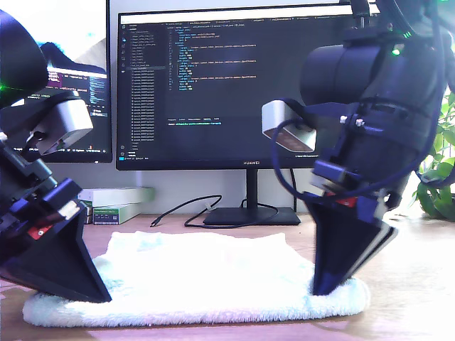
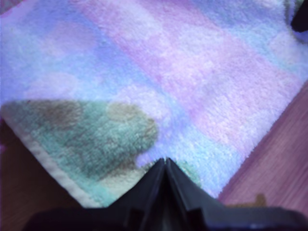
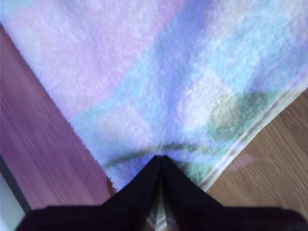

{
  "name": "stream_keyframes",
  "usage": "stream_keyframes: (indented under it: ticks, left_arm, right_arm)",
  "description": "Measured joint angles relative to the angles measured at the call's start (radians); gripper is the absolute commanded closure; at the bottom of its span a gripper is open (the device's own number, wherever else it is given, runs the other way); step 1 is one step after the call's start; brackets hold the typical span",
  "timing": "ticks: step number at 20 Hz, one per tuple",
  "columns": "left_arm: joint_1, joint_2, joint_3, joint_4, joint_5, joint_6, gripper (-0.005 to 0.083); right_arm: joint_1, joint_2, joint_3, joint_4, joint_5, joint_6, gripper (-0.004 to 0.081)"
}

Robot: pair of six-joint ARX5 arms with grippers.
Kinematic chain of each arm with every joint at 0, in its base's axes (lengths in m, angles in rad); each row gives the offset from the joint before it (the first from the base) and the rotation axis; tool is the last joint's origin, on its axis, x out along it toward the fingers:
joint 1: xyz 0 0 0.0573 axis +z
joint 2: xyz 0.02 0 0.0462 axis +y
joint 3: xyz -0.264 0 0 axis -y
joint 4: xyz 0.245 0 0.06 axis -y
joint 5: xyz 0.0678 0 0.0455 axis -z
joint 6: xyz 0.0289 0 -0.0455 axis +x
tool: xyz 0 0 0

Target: Fold the tea towel to a neat square and place it to the right

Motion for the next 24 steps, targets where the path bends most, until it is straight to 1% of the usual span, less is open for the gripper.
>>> stream_keyframes:
  ticks: [4, 6, 10, 12, 14, 16, 18, 20, 24]
  left_arm:
    - [0.000, 0.000, 0.001, -0.005, -0.008, 0.000, 0.0795]
    - [0.000, 0.000, 0.001, -0.005, -0.013, 0.000, 0.0795]
    - [0.000, 0.000, 0.001, -0.005, -0.014, 0.000, 0.0794]
    - [0.002, 0.000, 0.004, -0.007, -0.022, 0.000, 0.0794]
    - [0.003, -0.002, 0.008, -0.018, -0.011, 0.000, 0.0794]
    - [0.010, -0.012, 0.016, -0.056, 0.025, -0.008, 0.0794]
    - [0.015, -0.037, 0.016, -0.098, 0.060, -0.012, 0.0794]
    - [0.014, -0.078, 0.016, -0.119, 0.085, -0.013, 0.0794]
    - [0.014, -0.223, 0.016, -0.114, 0.089, -0.020, 0.0794]
  right_arm:
    - [0.000, 0.002, 0.022, -0.069, 0.043, -0.004, 0.0782]
    - [0.002, 0.004, 0.036, -0.104, 0.074, -0.026, 0.0782]
    - [0.002, 0.005, 0.045, -0.135, 0.096, -0.046, 0.0782]
    - [0.002, 0.006, 0.050, -0.182, 0.114, -0.052, 0.0782]
    - [-0.005, 0.014, 0.066, -0.219, 0.113, -0.052, 0.0782]
    - [-0.005, 0.014, 0.111, -0.249, 0.077, -0.052, 0.0782]
    - [-0.005, 0.003, 0.157, -0.245, 0.046, -0.052, 0.0782]
    - [-0.004, -0.044, 0.166, -0.234, 0.040, -0.052, 0.0782]
    - [0.008, -0.153, 0.166, -0.192, 0.040, -0.071, 0.0782]
